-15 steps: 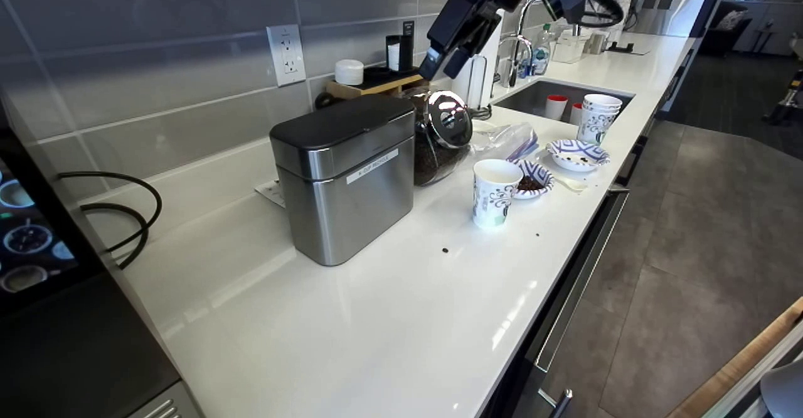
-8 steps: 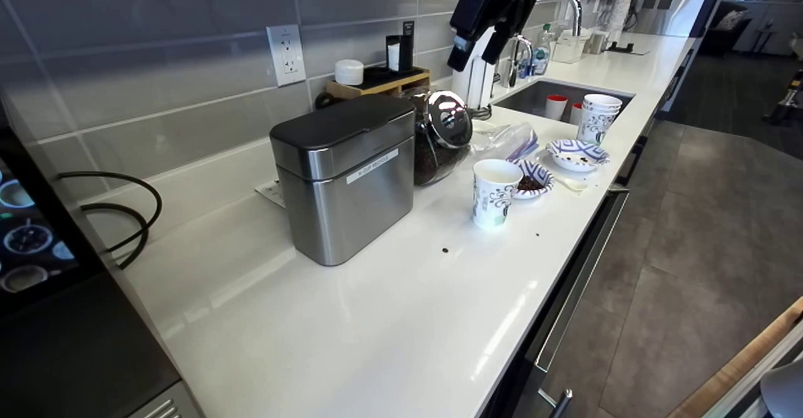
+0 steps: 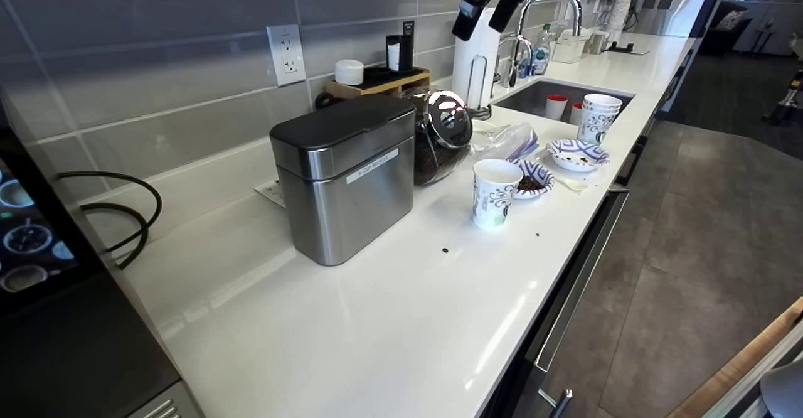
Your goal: Open the lid of the bin, then put the coffee pod in the bin and close the lid of the bin
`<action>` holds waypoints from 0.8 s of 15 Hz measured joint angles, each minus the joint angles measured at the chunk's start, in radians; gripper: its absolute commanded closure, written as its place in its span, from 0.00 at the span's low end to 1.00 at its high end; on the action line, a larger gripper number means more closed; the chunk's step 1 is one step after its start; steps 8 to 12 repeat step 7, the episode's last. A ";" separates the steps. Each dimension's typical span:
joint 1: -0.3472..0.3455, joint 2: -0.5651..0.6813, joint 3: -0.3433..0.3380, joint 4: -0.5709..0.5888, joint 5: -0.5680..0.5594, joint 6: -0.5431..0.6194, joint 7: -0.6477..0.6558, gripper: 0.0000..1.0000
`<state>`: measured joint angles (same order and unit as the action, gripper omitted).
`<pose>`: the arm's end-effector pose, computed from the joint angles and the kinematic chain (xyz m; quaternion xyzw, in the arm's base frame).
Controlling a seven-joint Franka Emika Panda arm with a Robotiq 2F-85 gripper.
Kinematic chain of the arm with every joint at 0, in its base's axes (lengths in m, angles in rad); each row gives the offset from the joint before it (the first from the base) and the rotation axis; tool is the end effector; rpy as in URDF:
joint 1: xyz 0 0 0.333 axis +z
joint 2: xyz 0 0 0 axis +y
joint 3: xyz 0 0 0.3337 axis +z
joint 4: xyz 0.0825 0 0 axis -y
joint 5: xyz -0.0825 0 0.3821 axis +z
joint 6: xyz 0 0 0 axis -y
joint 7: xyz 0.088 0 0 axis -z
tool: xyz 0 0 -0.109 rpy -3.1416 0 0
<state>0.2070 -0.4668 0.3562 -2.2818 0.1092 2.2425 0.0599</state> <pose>0.3640 0.2612 0.5783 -0.9546 -0.2183 -0.2003 0.0308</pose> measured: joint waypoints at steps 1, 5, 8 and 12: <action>0.003 -0.001 -0.003 0.001 -0.001 0.000 0.000 0.00; 0.012 0.001 -0.014 0.001 -0.001 0.000 0.000 0.00; 0.012 0.001 -0.014 0.001 -0.001 0.000 0.000 0.00; 0.012 0.001 -0.014 0.001 -0.001 0.000 0.000 0.00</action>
